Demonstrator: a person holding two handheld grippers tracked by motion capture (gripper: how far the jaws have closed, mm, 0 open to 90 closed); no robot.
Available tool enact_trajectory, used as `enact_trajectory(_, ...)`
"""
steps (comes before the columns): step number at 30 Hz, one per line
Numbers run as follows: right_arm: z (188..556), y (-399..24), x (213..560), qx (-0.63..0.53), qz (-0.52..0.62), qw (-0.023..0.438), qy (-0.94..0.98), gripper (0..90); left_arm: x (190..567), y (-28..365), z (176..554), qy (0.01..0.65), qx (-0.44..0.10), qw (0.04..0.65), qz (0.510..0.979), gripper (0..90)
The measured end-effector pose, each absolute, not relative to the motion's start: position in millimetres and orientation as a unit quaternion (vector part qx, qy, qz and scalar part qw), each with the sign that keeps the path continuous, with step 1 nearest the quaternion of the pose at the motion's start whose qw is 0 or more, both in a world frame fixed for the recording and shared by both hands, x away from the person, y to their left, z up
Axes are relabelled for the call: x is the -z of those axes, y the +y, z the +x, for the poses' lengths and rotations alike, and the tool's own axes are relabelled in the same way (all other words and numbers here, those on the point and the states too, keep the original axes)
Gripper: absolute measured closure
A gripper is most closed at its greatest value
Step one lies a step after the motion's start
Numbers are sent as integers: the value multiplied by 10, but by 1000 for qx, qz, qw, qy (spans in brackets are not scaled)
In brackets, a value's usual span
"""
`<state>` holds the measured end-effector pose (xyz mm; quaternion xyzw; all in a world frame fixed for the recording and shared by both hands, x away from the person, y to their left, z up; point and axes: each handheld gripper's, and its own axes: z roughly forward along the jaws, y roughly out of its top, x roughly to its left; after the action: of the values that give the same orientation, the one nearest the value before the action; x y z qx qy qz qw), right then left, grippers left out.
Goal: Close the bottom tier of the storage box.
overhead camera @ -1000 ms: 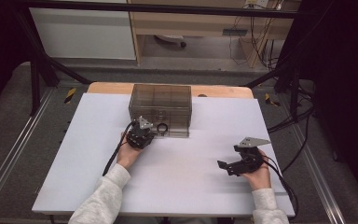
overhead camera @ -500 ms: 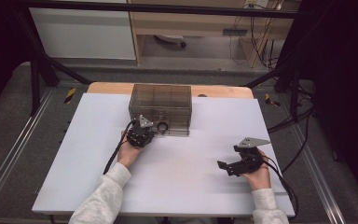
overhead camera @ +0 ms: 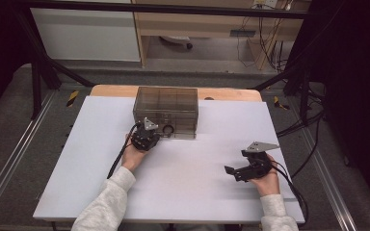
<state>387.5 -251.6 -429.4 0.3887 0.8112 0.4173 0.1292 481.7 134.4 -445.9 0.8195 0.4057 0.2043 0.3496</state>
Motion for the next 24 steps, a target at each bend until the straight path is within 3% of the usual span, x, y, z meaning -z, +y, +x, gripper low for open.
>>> enact_trajectory(24, 3872, -2518, 4291, -419, 389, 128, 811, 4, 4495, 1375, 4902, 409, -208, 354, 815, 896)
